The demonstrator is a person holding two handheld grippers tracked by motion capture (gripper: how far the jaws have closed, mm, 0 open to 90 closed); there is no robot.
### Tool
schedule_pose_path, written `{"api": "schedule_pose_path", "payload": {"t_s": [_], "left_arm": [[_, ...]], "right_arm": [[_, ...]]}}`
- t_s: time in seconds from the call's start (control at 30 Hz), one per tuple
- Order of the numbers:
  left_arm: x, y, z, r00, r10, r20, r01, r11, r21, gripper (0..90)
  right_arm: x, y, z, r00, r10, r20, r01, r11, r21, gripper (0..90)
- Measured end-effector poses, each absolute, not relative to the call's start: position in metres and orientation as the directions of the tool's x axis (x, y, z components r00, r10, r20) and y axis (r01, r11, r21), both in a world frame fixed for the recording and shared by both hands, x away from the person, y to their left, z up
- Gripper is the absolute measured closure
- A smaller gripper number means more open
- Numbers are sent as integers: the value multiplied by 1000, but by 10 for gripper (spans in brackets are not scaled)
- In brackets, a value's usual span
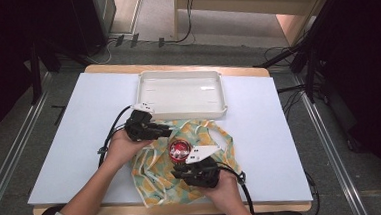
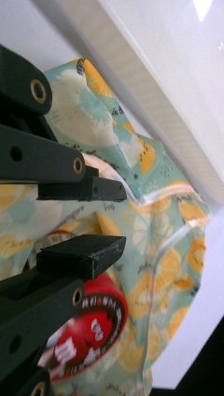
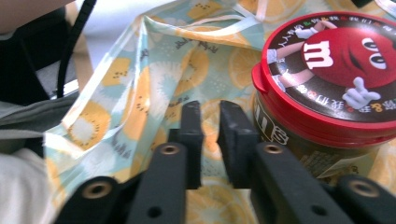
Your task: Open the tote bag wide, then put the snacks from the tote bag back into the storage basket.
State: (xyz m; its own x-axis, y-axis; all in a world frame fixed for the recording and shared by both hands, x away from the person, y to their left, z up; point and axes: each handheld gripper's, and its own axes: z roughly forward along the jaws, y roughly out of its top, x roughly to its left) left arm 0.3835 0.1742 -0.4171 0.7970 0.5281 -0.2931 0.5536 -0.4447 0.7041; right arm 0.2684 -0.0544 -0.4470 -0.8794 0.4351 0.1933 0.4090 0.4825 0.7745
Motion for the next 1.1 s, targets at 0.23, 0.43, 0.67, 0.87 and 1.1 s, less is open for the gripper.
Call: {"api": "schedule_pose_path", "payload": {"t_s": [0.23, 0.43, 0.67, 0.87, 1.1], "left_arm": [[375, 176, -409, 812, 508, -289, 537, -455, 710, 626], [370, 180, -404, 819, 494, -292, 533, -464, 707, 562], [362, 181, -397, 830, 480, -282, 512, -458, 726, 511], [358, 178, -396, 836, 474, -277, 506, -471, 722, 462], [353, 175, -395, 842, 461, -281, 501, -473, 725, 406]], "right_arm": [[267, -67, -440, -875, 447, 188, 411, 479, 775, 684], [269, -81, -434, -867, 450, 216, 433, 462, 774, 573], [274, -99, -429, -851, 476, 223, 448, 435, 781, 526], [278, -110, -429, -836, 498, 229, 464, 420, 780, 502], [282, -119, -429, -815, 528, 239, 488, 401, 775, 496]]}}
